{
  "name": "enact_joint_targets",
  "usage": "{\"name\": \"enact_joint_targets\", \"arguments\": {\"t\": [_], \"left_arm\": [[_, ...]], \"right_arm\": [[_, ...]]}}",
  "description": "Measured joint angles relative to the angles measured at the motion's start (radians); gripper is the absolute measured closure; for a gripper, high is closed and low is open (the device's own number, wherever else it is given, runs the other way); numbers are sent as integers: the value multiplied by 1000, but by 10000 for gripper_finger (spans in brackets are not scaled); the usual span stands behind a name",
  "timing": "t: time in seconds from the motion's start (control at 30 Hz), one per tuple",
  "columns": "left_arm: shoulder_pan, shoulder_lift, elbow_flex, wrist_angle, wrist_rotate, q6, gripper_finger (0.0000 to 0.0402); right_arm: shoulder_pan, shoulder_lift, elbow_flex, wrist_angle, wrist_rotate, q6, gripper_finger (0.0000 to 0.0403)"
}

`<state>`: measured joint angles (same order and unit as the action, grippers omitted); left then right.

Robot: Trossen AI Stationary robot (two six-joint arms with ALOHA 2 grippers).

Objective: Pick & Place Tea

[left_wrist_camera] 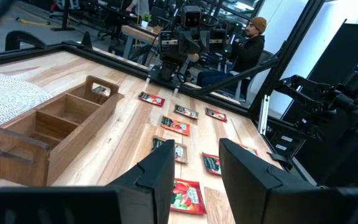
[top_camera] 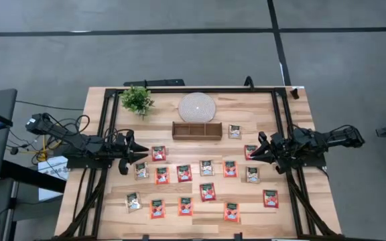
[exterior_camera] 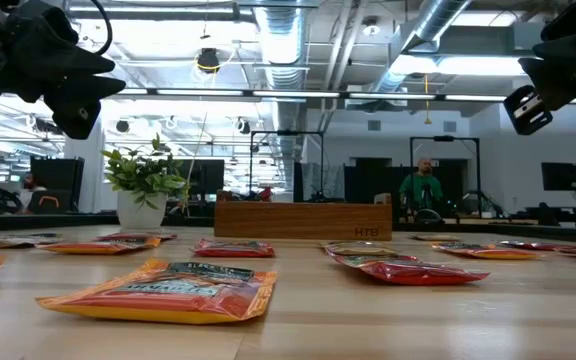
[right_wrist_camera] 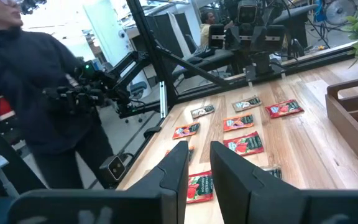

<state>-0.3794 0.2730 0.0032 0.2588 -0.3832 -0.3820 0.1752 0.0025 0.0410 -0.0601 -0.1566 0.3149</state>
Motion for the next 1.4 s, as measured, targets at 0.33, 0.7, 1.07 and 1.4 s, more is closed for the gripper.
{"name": "enact_joint_targets", "arguments": {"t": [0.33, 0.7, 1.07, 1.4], "left_arm": [[0, 0, 0, 0, 0, 0, 284], [0, 0, 0, 0, 0, 0, 284], [0, 0, 0, 5, 0, 0, 284], [0, 0, 0, 5, 3, 0, 284]], "right_arm": [[0, 0, 0, 0, 0, 0, 342], [-15, 0, 0, 0, 2, 0, 342], [-40, 0, 0, 0, 2, 0, 342], [-38, 0, 0, 1, 2, 0, 342]]}}
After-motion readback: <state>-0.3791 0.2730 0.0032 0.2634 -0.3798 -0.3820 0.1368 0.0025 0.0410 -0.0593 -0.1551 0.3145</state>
